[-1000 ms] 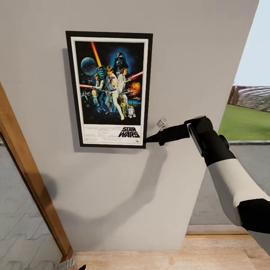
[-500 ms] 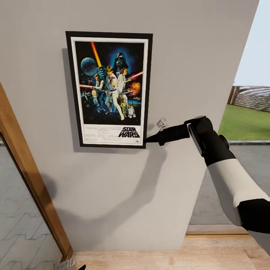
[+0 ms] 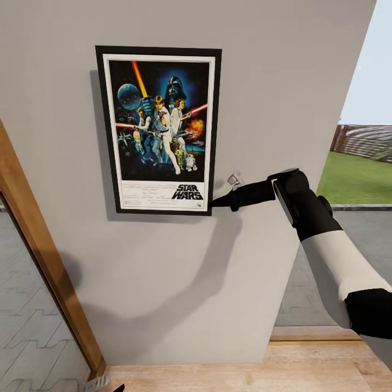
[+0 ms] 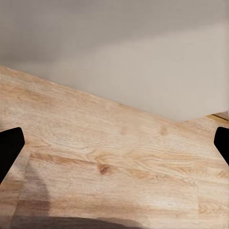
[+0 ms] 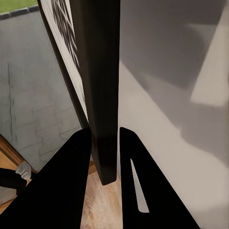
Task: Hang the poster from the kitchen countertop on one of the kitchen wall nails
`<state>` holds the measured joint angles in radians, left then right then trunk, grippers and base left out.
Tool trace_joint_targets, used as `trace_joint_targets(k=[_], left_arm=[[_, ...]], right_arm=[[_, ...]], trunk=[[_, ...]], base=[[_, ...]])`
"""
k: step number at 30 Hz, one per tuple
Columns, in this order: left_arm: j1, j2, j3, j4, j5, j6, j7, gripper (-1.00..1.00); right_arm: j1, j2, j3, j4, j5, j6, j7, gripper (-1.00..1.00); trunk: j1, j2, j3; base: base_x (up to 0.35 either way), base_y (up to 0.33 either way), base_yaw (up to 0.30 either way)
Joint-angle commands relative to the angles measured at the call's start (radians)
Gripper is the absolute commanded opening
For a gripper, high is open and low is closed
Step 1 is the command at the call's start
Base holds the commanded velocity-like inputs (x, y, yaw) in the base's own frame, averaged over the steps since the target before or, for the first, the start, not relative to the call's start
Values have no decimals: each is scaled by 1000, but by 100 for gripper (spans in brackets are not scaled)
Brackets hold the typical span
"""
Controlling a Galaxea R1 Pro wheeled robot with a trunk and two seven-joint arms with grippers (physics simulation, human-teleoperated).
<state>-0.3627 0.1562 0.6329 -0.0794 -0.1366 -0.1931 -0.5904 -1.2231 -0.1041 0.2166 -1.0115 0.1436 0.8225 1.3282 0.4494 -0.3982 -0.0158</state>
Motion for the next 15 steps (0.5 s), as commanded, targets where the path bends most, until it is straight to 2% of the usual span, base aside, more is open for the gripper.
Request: trace_joint_targets(k=[1, 15], left_arm=[[-1, 0, 8, 1, -11, -6, -2, 100], [-1, 0, 8, 1, -11, -6, -2, 100]], right_arm=[[-1, 0, 0, -1, 7, 9, 8, -100], [0, 0, 0, 1, 8, 9, 8, -100]], trunk=[[1, -2, -2], [1, -2, -2]], base=[[0, 0, 0], [32, 0, 0]])
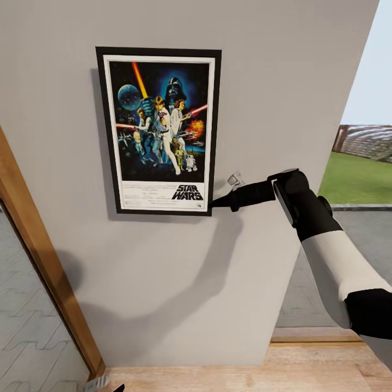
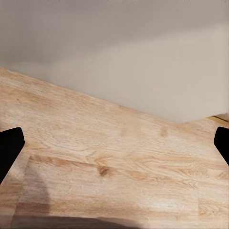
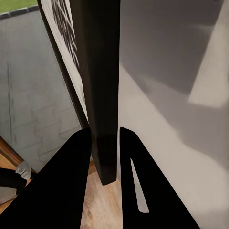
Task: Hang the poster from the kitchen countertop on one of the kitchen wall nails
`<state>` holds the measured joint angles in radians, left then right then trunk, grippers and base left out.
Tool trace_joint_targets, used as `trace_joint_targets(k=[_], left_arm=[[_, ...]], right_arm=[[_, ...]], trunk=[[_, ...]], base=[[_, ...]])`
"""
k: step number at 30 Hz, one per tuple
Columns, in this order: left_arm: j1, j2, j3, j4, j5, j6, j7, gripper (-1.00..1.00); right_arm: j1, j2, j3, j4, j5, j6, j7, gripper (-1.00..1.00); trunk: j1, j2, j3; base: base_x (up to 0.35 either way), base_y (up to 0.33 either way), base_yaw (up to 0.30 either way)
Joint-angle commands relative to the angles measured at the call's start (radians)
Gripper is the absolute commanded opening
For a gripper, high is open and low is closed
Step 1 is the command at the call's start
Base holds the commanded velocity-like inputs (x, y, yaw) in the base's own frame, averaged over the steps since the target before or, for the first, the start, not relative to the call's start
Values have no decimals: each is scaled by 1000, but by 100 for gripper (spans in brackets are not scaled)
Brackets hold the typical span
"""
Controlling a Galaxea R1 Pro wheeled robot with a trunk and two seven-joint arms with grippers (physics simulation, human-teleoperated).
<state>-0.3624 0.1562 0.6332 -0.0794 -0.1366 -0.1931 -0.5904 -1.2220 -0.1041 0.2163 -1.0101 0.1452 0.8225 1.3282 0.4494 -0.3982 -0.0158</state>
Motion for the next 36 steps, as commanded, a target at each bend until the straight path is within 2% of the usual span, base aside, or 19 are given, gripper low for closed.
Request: trace_joint_targets(k=[1, 25, 36], left_arm=[[-1, 0, 7, 1, -11, -6, -2, 100], [-1, 0, 7, 1, -11, -6, -1, 100], [-1, 0, 7, 1, -11, -6, -1, 100]], right_arm=[[-1, 0, 0, -1, 7, 9, 8, -100], [-1, 0, 0, -1, 7, 9, 8, -100], [-1, 0, 1, -1, 7, 9, 8, -100]], trunk=[[1, -2, -2], [1, -2, -2], [1, -2, -2]], base=[[5, 0, 0], [2, 0, 0], [104, 0, 0]])
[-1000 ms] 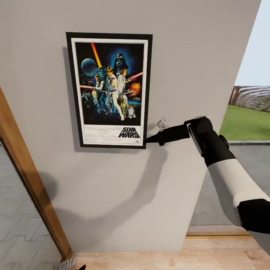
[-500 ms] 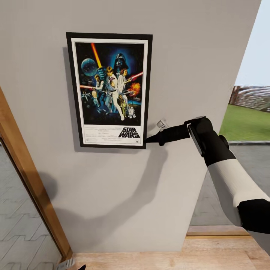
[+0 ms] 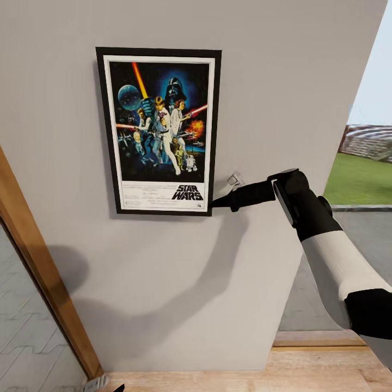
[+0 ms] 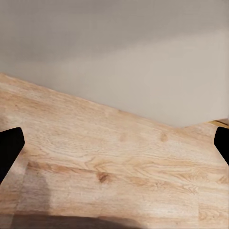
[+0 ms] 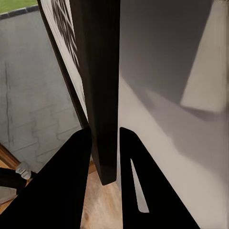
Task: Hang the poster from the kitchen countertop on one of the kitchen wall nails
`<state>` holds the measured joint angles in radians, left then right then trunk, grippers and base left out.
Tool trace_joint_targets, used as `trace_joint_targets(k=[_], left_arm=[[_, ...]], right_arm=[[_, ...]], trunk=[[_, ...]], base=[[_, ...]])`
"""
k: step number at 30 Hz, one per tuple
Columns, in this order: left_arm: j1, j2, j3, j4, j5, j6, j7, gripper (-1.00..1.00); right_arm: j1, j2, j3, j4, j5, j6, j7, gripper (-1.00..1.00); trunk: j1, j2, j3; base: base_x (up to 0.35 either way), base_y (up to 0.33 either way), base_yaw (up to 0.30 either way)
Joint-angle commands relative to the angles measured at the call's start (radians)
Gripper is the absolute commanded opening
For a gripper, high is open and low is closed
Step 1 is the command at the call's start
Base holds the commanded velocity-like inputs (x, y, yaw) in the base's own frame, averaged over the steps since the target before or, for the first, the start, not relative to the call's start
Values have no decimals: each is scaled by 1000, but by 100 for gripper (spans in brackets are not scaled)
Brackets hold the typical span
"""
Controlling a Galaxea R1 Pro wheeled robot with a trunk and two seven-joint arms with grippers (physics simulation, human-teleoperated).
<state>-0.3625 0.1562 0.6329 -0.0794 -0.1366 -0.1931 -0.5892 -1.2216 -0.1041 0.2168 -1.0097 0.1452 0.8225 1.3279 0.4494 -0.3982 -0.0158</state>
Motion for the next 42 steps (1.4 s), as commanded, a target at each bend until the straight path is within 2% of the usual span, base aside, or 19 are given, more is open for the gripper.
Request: trace_joint_targets(k=[1, 14, 15, 16, 17, 18, 19, 30, 31, 33, 38, 39, 42], left_arm=[[-1, 0, 8, 1, -11, -6, -2, 100], [1, 0, 5, 0, -11, -6, -1, 100], [2, 0, 5, 0, -11, -6, -1, 100], [2, 0, 5, 0, -11, -6, -1, 100], [2, 0, 5, 0, -11, -6, -1, 100], [2, 0, 5, 0, -11, -6, -1, 100], [2, 0, 5, 0, -11, -6, -1, 100], [2, 0, 5, 0, -11, -6, -1, 100], [2, 1, 5, -1, -11, -6, -1, 100], [2, 5, 5, -1, -10, -6, -1, 100], [2, 6, 5, -1, -11, -6, -1, 100], [2, 6, 5, -1, -11, -6, -1, 100], [2, 6, 5, -1, -11, -6, -1, 100]], right_arm=[[-1, 0, 0, -1, 7, 9, 8, -100], [-1, 0, 0, 6, 8, 5, 4, -100], [-1, 0, 0, 14, 8, -99, -61, -100], [-26, 0, 0, 41, 7, -113, -34, -100], [-26, 0, -6, 19, 25, -105, 4, -100], [-21, 0, -5, 14, 23, -113, -14, -100], [-21, 0, -9, 10, 27, -117, 2, -100], [-31, 8, -25, 69, 40, -166, -3, -100], [-31, 9, -27, 72, 42, -168, -3, 100], [-20, 0, -16, 61, 33, -163, -19, 100], [8, 0, 0, 33, 5, -135, -38, 100], [17, 0, 0, 6, 5, 6, -40, 100], [17, 0, 0, 5, 4, 6, -42, 100]], trunk=[[1, -2, -2], [1, -2, -2], [1, -2, -2], [1, -2, -2], [1, -2, -2], [1, -2, -2], [1, -2, -2], [1, -2, -2], [1, -2, -2], [1, -2, -2], [1, -2, -2], [1, -2, -2], [1, -2, -2]], base=[[27, 0, 0], [7, 0, 0], [0, 0, 0], [0, 0, 0], [0, 0, 0], [0, 0, 0], [0, 0, 0], [0, 0, 0], [0, 0, 0], [0, 0, 0], [0, 0, 0], [0, 0, 0], [0, 0, 0]])
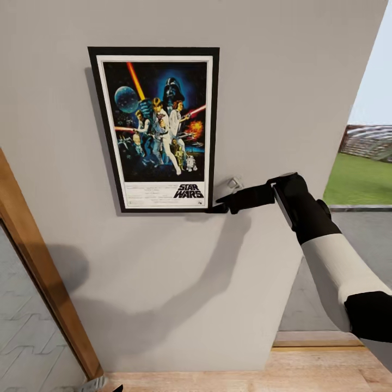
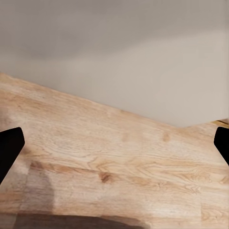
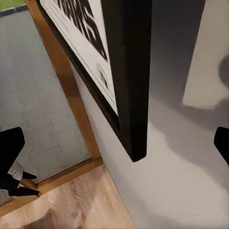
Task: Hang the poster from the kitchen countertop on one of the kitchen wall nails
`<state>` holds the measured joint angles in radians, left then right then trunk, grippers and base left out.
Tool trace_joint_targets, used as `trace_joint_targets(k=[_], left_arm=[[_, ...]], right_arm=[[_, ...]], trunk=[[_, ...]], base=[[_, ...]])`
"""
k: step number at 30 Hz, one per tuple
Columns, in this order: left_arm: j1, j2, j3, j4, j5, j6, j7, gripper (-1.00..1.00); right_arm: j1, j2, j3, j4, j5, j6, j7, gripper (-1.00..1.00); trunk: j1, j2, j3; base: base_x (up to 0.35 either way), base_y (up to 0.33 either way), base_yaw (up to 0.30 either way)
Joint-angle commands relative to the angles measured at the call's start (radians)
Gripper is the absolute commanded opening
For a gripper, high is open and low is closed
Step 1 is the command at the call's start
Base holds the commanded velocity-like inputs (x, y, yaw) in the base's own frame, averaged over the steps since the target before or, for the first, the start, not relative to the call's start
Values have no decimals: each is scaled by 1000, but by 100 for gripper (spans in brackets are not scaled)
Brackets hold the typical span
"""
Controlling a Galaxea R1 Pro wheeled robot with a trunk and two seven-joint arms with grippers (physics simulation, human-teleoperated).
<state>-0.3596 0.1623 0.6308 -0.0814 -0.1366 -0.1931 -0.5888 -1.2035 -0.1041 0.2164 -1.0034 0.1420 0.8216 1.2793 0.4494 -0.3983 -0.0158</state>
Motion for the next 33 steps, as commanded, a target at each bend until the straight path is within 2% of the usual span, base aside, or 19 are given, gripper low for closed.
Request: trace_joint_targets(k=[1, 8, 17, 21, 24, 25, 29, 30, 33], left_arm=[[-1, 0, 7, 1, -11, -7, -2, 100], [-1, 0, 8, 2, -10, -6, -2, 100], [-1, 0, 7, 2, -10, -6, -2, 100], [-1, 0, 8, 1, -10, -6, -2, 100], [-1, 0, 7, 1, -10, -6, -2, 100], [-1, 0, 7, 1, -10, -6, -2, 100], [-1, 0, 7, 1, -10, -6, -2, 100], [-1, 1, 7, 1, -10, -6, -2, 100], [-1, 1, 7, 1, -10, -6, -2, 100]], right_arm=[[-1, 0, 0, -1, 8, 7, 7, 100], [-1, 0, 1, -1, 8, 7, 6, 100], [1, -1, 1, -4, 7, 6, 7, 100], [39, -2, 0, -14, 4, -21, 14, 100], [99, -3, 0, -33, 2, -87, 31, 100], [198, -4, -1, -70, 3, -156, 54, 100], [321, -5, -3, -116, 3, -223, 67, 100], [415, -6, -17, -143, 4, -278, 71, 100], [497, -7, -57, -157, 5, -326, 73, 100]], trunk=[[1, -2, -2], [1, -2, -2], [1, -2, -2], [1, -2, -2], [1, -2, -2], [1, -2, -2], [1, -2, -2], [1, -2, -2], [1, -2, -2]], base=[[-13, 0, 0], [-183, 0, 0], [-41, 0, 0], [-4, 0, 0], [-1, 0, 0], [0, 0, 0], [0, 0, 0], [0, 0, 0], [0, 0, 0]])
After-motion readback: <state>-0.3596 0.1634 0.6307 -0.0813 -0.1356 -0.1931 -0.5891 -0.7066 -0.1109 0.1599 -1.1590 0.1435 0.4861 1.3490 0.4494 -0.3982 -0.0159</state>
